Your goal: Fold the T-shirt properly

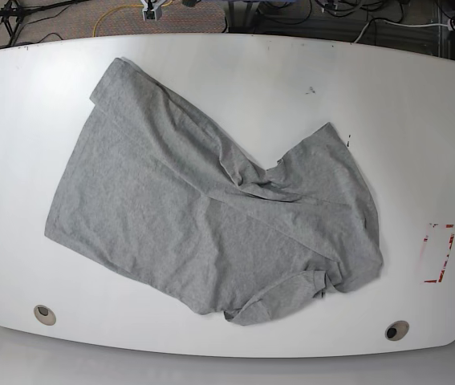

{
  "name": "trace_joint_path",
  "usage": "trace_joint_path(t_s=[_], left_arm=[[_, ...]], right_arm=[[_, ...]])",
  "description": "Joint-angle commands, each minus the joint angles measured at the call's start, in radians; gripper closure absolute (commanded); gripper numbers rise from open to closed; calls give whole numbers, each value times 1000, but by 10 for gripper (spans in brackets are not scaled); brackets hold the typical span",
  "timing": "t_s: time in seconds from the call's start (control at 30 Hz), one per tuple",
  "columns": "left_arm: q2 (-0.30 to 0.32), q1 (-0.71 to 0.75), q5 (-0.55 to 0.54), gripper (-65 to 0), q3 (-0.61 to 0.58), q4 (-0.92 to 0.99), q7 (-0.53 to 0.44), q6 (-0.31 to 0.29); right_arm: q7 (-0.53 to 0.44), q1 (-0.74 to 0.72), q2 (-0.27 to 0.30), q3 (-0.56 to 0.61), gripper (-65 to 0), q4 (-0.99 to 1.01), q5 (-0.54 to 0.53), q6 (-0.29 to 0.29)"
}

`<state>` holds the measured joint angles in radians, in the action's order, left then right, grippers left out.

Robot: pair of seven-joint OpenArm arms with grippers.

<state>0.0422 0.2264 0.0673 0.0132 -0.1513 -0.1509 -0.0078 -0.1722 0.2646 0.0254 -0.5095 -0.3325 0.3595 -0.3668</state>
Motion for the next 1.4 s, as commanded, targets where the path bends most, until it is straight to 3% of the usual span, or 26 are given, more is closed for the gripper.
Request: trace_joint_path(t_s=[0.0, 0.4, 0.47, 0.67, 1.37], left_arm=[[-1, 9, -4, -354, -3, 3, -4, 4], [1, 14, -8, -353, -1, -5, -9, -7], [4, 12, -7, -354, 0, -4, -18, -38], [5, 18, -6, -353, 1, -19, -22, -57], [6, 55, -1, -350, 1, -98, -25, -31]], right_arm=[[-1, 12, 5, -3, -39, -5, -5, -7], [-3, 14, 5, -4, -40, -8, -4, -7], [-18, 13, 5, -4, -38, -11, -7, -4], [-33, 13, 6, -5, -38, -18, -8, -5], [-33, 24, 1, -5, -37, -50, -1, -6]])
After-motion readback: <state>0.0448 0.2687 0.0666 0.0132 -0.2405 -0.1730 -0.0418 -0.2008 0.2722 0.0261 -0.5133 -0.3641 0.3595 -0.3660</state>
